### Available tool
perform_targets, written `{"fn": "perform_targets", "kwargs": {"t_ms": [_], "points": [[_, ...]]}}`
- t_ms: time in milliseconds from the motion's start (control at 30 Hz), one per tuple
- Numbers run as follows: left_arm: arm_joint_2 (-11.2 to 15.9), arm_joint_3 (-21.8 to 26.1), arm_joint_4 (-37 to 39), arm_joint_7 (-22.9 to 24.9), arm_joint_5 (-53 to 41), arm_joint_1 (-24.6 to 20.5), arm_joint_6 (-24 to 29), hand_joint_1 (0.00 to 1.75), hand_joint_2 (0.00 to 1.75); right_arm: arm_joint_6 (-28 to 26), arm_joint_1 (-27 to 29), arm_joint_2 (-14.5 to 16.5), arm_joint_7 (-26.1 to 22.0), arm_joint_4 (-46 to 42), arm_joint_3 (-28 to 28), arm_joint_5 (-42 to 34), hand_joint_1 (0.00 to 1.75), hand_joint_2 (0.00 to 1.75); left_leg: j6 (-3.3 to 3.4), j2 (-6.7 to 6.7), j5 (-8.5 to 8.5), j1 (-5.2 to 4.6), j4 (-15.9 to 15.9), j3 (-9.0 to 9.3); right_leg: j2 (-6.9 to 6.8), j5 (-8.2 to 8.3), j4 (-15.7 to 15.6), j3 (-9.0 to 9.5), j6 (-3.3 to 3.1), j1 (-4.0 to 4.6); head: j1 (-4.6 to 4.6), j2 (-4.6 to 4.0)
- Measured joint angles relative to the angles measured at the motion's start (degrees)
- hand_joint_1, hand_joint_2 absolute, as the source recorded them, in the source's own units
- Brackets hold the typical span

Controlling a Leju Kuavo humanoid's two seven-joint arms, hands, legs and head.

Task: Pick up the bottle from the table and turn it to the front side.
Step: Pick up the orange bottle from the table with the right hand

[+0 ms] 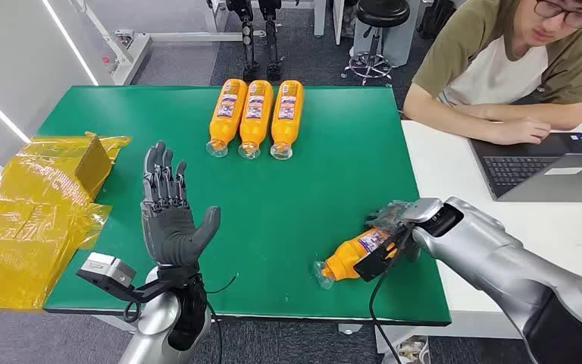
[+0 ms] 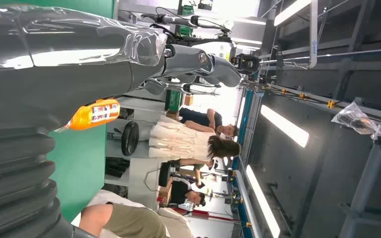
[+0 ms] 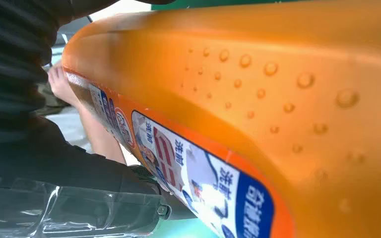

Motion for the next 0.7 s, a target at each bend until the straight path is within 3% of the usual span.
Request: {"fn": "perform_targets", "kwargs": {"t_ms": [200,233,333,367,700], "points": [[0.0,-0.1,0.0,0.1,0.0,0.0,0.1,0.00,1.75,1.8,0.0,-0.9,1.7,0.3,0.1,-0.4,0.00,1.75,0.00,-0.01,0.00,0.00,0.0,0.07,-0.01,0.01,0.0,0.09,0.02,0.00,0.00,0.01],[0.0,-0.2,0.0,0.2,0.0,0.0,0.1,0.00,1.75,1.8,0.0,-1.1,1.9,0.3,0.1,-0.4,0.07,1.75,0.01,-0.01,0.00,0.00,0.0,0.08,-0.01,0.02,0.0,0.11,0.03,0.00,0.00,0.01],[-0.1,-0.3,0.0,0.2,-0.1,0.1,0.3,0.00,1.75,1.2,0.1,-1.5,2.2,0.3,0.1,-0.4,1.38,1.75,0.02,0.00,-0.01,0.00,0.0,0.09,-0.01,0.04,0.0,0.14,0.06,0.00,0.00,0.00],[-0.1,-0.3,-0.1,0.2,-0.1,0.2,0.4,0.00,1.75,0.6,0.2,-1.7,2.3,0.3,0.1,-0.3,1.75,1.75,0.02,0.01,-0.01,0.00,0.0,0.10,-0.01,0.05,0.0,0.15,0.07,0.00,0.00,0.00],[-0.1,-0.3,-1.7,1.1,-1.1,1.4,0.6,0.00,1.75,-9.4,1.8,-1.9,4.2,0.1,0.0,0.3,1.75,1.75,0.03,0.05,-0.01,0.01,0.0,0.20,0.03,0.07,0.0,0.27,0.08,0.02,-0.01,0.00]]}}
